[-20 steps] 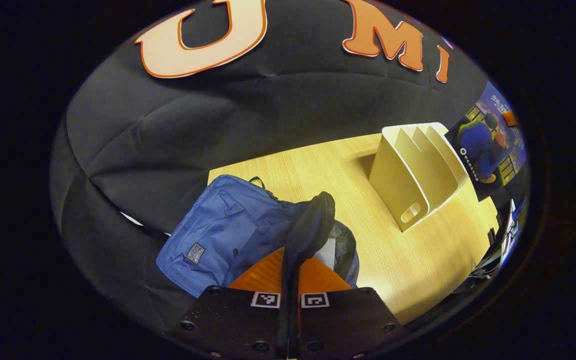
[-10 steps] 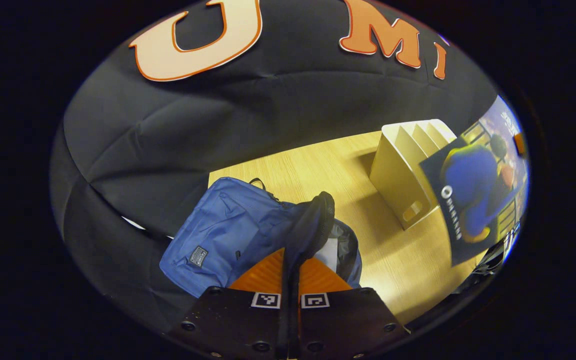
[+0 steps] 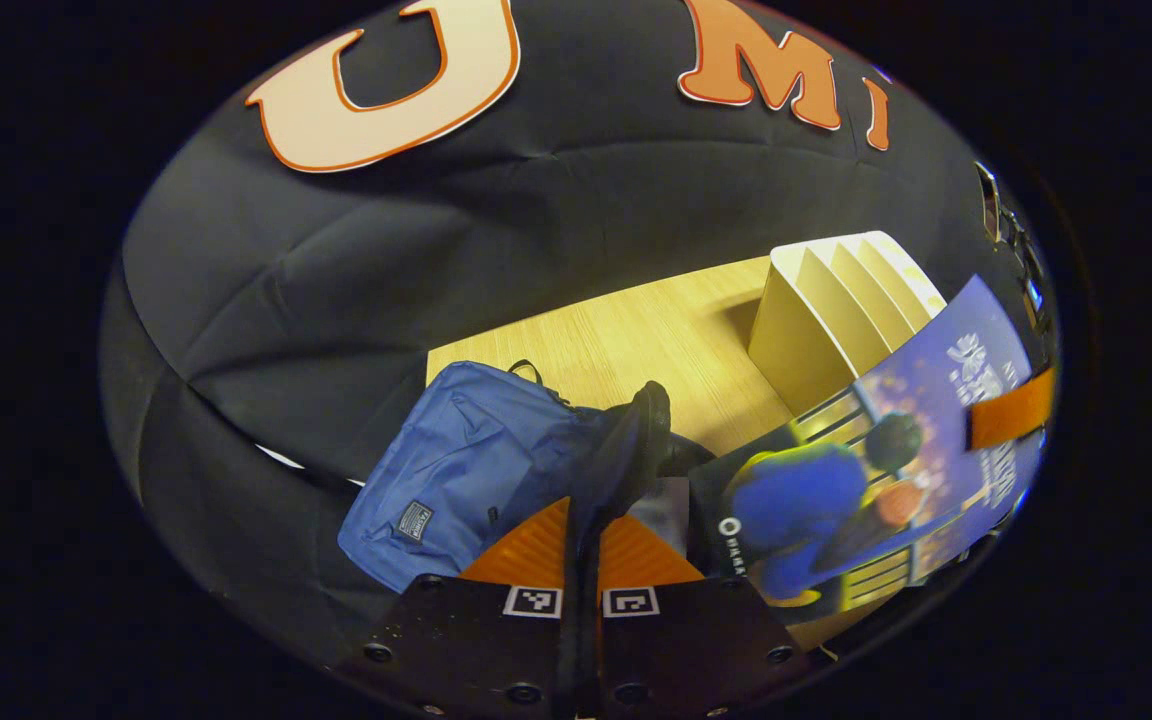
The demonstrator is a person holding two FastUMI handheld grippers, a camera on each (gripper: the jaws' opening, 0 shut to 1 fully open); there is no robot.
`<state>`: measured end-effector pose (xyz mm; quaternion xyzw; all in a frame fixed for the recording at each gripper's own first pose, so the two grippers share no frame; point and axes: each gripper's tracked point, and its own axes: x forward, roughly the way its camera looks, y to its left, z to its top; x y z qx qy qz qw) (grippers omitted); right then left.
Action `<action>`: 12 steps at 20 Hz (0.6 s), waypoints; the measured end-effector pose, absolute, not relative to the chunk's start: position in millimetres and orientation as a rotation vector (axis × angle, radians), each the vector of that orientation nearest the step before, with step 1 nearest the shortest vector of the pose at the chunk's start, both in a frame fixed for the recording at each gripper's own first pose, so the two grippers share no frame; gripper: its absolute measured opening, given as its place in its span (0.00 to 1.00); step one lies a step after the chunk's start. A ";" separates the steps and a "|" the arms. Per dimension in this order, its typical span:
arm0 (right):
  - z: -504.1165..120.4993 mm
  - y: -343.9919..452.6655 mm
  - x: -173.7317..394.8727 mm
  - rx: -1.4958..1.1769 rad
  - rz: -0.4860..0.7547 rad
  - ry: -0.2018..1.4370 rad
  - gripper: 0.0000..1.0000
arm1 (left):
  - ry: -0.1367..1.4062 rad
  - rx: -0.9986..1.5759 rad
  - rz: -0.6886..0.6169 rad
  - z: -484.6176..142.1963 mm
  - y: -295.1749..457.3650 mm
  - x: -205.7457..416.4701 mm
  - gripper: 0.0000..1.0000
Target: Open the schoolbag, grab two books from the bookshelf and put them into the schoolbag.
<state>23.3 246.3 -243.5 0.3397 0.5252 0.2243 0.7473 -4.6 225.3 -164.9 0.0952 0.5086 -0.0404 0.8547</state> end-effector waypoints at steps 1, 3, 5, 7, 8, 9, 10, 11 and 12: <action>-251.0 255.8 25.3 0.769 0.482 1.154 0.35 | 1.071 0.207 -0.085 -164.5 227.0 -3.2 0.01; -262.3 279.0 29.5 0.818 0.476 1.161 0.35 | 1.071 0.218 -0.081 -161.3 231.4 -0.7 0.01; -282.4 293.9 30.5 0.827 0.446 1.170 0.35 | 1.077 0.220 -0.077 -161.1 235.1 1.0 0.01; -298.9 307.3 30.1 0.871 0.421 1.182 0.35 | 1.080 0.224 -0.074 -161.4 235.4 4.2 0.01; -309.0 314.6 29.2 0.893 0.409 1.189 0.35 | 1.081 0.224 -0.075 -161.2 236.0 3.6 0.01; -318.1 323.7 29.8 0.915 0.402 1.186 0.35 | 1.085 0.224 -0.076 -162.1 235.9 4.6 0.01; -327.1 330.7 28.7 0.913 0.391 1.183 0.35 | 1.086 0.225 -0.076 -161.7 235.1 4.6 0.01; -334.3 336.6 27.5 0.930 0.371 1.182 0.35 | 1.090 0.223 -0.077 -162.4 234.7 5.6 0.01; -337.5 344.6 28.0 0.968 0.354 1.177 0.35 | 1.097 0.222 -0.080 -162.7 233.5 4.5 0.01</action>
